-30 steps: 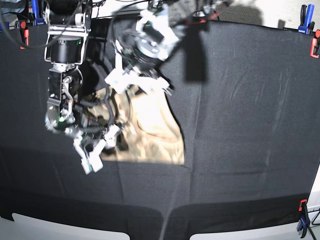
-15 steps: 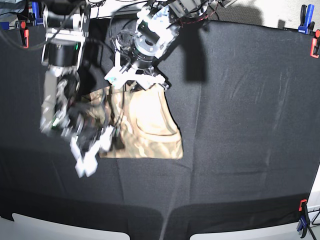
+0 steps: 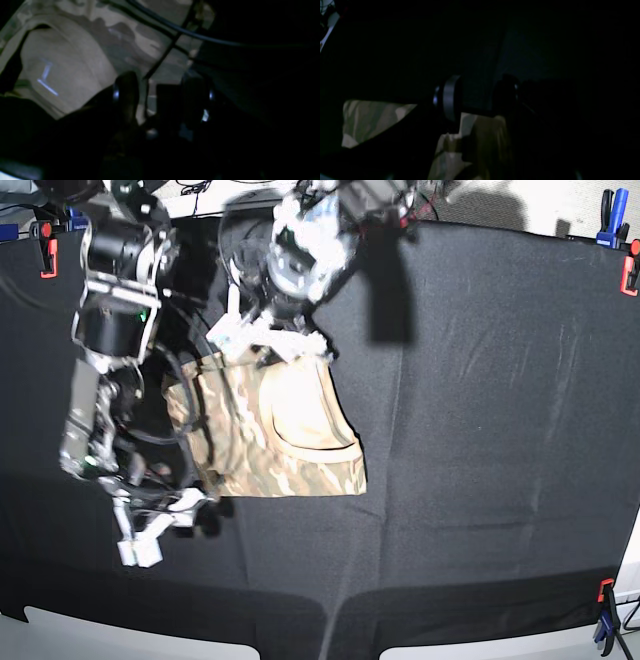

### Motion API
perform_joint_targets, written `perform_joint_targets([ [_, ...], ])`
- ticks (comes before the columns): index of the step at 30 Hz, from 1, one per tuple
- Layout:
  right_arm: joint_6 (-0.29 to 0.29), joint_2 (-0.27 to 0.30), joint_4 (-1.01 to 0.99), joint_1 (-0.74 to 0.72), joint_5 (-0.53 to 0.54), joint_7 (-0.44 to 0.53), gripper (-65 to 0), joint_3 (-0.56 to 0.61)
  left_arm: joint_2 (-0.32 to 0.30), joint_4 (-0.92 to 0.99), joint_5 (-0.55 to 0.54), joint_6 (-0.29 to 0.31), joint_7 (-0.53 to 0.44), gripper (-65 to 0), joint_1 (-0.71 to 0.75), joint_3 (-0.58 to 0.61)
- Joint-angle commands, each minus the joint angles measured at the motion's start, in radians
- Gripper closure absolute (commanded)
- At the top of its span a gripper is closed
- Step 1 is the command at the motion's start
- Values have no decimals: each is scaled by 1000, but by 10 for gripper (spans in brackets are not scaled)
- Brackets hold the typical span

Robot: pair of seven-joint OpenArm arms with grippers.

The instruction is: Layout the t-shirt on the table in an organized manner, then fold the t-shirt properly

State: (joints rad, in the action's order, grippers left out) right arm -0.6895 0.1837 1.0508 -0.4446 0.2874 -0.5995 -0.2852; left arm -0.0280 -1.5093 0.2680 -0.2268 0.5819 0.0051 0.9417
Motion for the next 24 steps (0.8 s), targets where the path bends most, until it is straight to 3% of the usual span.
perform_joint_targets([
  [1,-9,10,10,-38,4,20,-254,5,16,0,11,-6,-22,-280,-25,0],
  [5,-9,11,-3,-34,-50,-9,-254,32,16,55,11,-9,-21,-279,-70,0],
  [13,-9,40,-90,-23,-35,-52,-254,50,10,104,18,-16,-7,-280,-97,-31],
  [20,-9,137,-35,-18,197,-303,-254,50,2,107,18,-16,-11,-280,-97,-145],
  [24,-9,182,-14,10,309,-388,-254,50,2,107,18,-15,-22,-280,-107,-224],
])
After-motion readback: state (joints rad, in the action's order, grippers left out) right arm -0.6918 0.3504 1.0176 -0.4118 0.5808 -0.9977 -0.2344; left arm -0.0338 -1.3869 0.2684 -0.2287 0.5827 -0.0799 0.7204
